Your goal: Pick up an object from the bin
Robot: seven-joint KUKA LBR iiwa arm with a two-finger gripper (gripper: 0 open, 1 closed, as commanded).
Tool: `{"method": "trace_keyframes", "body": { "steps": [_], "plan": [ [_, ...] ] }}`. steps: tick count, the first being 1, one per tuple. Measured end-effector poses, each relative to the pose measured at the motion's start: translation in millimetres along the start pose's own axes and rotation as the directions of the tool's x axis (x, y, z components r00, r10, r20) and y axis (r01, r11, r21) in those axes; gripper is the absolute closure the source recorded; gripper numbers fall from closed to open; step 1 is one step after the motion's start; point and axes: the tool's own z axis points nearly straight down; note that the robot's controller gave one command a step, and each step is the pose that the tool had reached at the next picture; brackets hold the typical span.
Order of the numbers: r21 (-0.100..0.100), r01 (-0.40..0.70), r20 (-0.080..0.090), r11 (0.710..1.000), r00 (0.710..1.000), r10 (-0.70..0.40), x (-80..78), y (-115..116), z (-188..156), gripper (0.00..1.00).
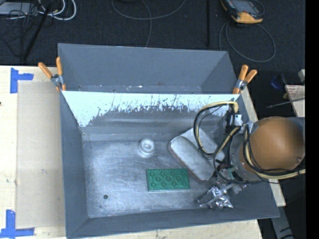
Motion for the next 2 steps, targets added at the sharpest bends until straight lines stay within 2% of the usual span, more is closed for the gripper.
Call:
{"method": "trace_keyframes", "body": {
  "steps": [1, 2],
  "plan": [
    [-0.006, -0.012, -0.023, 1.000, 1.000, 0.011, 14.6, 4, 0, 1.00],
    [-0.009, -0.047, -0.032, 0.999, 0.998, 0.047, 24.4, -9, -155, 1.00]
  ]
}}
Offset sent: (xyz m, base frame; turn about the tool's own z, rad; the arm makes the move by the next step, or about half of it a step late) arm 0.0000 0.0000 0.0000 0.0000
